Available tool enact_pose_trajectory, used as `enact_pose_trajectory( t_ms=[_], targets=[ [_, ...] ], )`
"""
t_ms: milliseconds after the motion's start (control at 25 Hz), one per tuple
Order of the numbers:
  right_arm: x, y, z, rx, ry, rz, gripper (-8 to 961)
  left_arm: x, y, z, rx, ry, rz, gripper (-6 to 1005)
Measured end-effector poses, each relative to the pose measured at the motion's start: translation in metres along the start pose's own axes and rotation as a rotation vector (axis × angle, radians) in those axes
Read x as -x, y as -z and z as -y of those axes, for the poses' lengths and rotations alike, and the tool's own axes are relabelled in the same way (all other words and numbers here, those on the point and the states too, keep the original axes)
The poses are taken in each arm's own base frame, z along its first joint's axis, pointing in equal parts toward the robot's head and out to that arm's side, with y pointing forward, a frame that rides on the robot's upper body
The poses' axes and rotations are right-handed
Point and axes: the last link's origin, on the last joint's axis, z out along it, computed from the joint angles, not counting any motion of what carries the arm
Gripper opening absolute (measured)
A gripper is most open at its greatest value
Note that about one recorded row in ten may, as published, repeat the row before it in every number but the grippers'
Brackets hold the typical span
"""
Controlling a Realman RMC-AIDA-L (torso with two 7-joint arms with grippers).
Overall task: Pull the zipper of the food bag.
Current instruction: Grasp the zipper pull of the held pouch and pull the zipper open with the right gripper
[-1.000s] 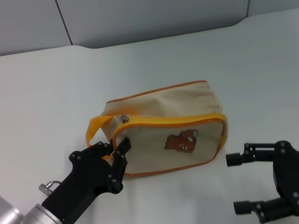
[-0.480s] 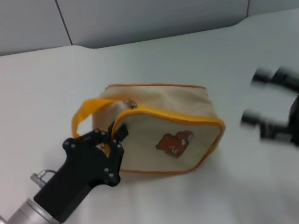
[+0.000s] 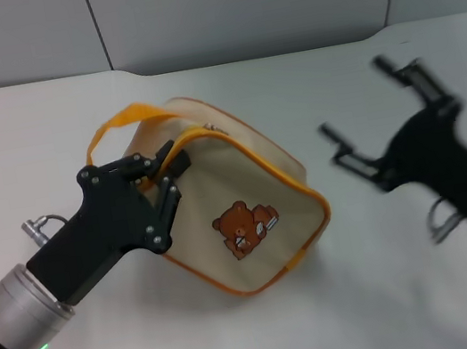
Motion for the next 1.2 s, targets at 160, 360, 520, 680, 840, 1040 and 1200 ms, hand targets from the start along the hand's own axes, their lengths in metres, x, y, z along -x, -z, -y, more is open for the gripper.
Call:
enact_pose_trajectory(
  t_ms=[160, 360, 520, 680, 840, 1040, 1200],
  targets=[
    [0.004, -0.007, -0.015, 0.050, 0.097, 0.003, 830, 0.000, -0.001, 0.000, 0.008, -0.001, -0.002, 71],
    [0.009, -0.014, -0.022, 0.066, 0.182, 0.015, 830, 0.000, -0.002, -0.002, 0.018, -0.002, -0.002, 71],
    [0.012, -0.021, -0.024, 0.078, 0.186, 0.035, 830, 0.000, -0.004, -0.005, 0.026, 0.000, -0.006, 70],
    [0.014, -0.026, -0.026, 0.093, 0.181, 0.047, 830, 0.000, -0.007, -0.007, 0.040, 0.005, -0.008, 70],
    [0.015, -0.031, -0.030, 0.114, 0.169, 0.044, 830, 0.000, -0.007, -0.008, 0.044, 0.007, -0.008, 70],
    [0.017, -0.032, -0.037, 0.151, 0.158, 0.048, 830, 0.000, -0.008, -0.008, 0.045, 0.008, -0.006, 70],
    [0.016, -0.032, -0.042, 0.175, 0.151, 0.036, 829, 0.000, -0.008, -0.008, 0.046, 0.007, -0.005, 70]
  ],
)
